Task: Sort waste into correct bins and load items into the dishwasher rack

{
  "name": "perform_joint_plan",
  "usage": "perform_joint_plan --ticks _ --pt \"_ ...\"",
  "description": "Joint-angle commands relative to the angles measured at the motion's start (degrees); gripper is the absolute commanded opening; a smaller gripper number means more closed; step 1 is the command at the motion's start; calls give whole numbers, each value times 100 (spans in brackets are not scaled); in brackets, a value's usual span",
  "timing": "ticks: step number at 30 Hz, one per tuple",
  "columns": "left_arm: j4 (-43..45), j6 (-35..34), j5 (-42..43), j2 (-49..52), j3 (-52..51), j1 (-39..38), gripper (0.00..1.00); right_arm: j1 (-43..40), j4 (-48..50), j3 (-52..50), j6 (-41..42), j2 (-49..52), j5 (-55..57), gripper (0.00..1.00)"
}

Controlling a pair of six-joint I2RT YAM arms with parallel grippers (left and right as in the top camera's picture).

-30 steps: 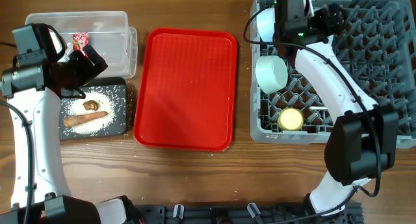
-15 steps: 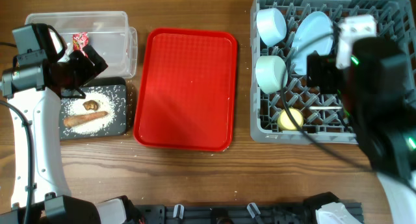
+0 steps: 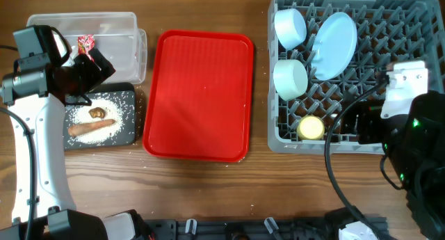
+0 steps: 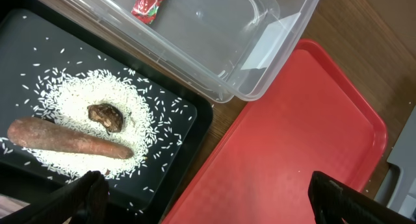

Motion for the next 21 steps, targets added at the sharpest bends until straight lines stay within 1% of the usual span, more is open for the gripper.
perform_joint_plan --ticks 1,3,6,8,9,11,13,15,17,19,21 --pt "17 -52 31 -52 33 11 100 -527 601 -645 219 -387 -422 100" --pt "17 -52 31 -52 33 11 100 -820 1036 -1217 219 -695 -629 100" --pt "17 -52 31 -52 33 11 100 -1185 1969 -2356 221 -1311 -881 100" --pt "17 -52 31 -52 33 11 100 -1373 2684 -3171 223 -1746 -997 100" --pt "17 -52 31 -52 33 11 100 -1464 3182 -3735 223 -2044 -1064 100" --pt "17 -52 31 -52 33 11 100 -1502 3941 -4701 225 -2553 -1082 100" --pt "17 -52 31 -52 33 11 100 -1499 4503 -5486 260 -2970 -1097 100" --pt "17 -52 31 -52 33 11 100 -1499 5128 -6253 553 -3401 -1123 100" --pt "17 -52 31 -52 33 11 100 -1499 5654 -6992 1023 -3862 -1121 100" --pt "17 -52 31 -52 33 11 100 -1499 5925 -7558 1425 -4271 -1123 100" --pt "17 -52 28 -52 33 11 100 -1499 5930 -7936 1746 -4612 -1121 100"
